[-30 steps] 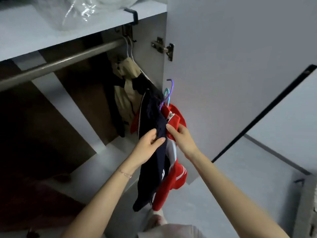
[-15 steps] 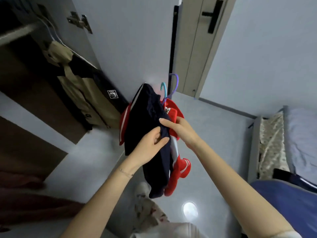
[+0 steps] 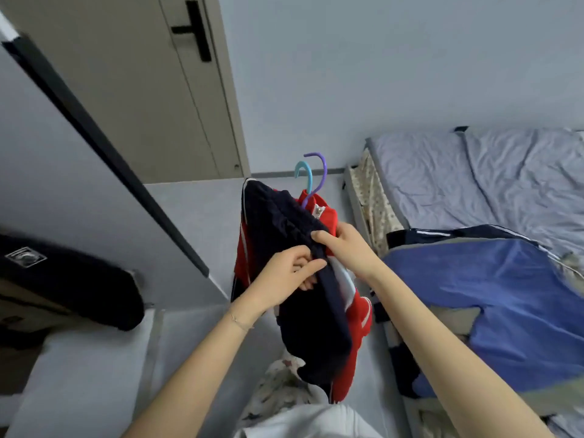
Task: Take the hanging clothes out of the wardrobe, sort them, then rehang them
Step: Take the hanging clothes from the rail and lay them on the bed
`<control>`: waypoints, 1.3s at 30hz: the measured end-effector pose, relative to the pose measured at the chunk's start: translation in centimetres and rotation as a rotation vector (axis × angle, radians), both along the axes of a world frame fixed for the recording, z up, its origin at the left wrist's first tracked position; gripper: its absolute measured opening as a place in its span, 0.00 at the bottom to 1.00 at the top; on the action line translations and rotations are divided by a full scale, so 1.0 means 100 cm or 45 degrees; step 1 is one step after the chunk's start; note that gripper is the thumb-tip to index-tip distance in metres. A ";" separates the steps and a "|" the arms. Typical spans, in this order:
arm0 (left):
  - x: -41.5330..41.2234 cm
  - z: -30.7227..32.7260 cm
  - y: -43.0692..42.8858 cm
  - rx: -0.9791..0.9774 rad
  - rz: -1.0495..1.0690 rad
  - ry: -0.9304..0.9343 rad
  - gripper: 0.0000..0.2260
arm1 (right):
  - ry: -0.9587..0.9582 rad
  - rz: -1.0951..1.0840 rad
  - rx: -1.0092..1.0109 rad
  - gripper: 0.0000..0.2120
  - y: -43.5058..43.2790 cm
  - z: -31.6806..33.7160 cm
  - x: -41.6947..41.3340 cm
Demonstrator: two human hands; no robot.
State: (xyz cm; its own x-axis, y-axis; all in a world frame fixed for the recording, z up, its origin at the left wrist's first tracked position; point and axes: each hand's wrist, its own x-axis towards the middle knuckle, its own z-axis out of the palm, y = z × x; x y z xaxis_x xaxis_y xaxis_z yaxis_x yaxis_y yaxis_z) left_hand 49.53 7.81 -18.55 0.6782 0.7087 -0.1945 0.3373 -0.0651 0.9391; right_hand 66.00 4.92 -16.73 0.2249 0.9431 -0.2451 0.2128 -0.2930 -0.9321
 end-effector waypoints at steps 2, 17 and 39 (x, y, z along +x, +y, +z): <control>0.023 0.002 0.022 0.076 -0.046 0.027 0.12 | 0.021 -0.078 0.000 0.14 -0.012 -0.002 0.029; 0.264 -0.003 0.164 0.950 -0.708 0.015 0.39 | -0.063 -0.562 -0.037 0.13 -0.061 0.022 0.199; 0.636 0.036 -0.017 1.453 -1.057 -0.599 0.18 | -0.173 -1.236 0.035 0.11 -0.261 0.059 0.427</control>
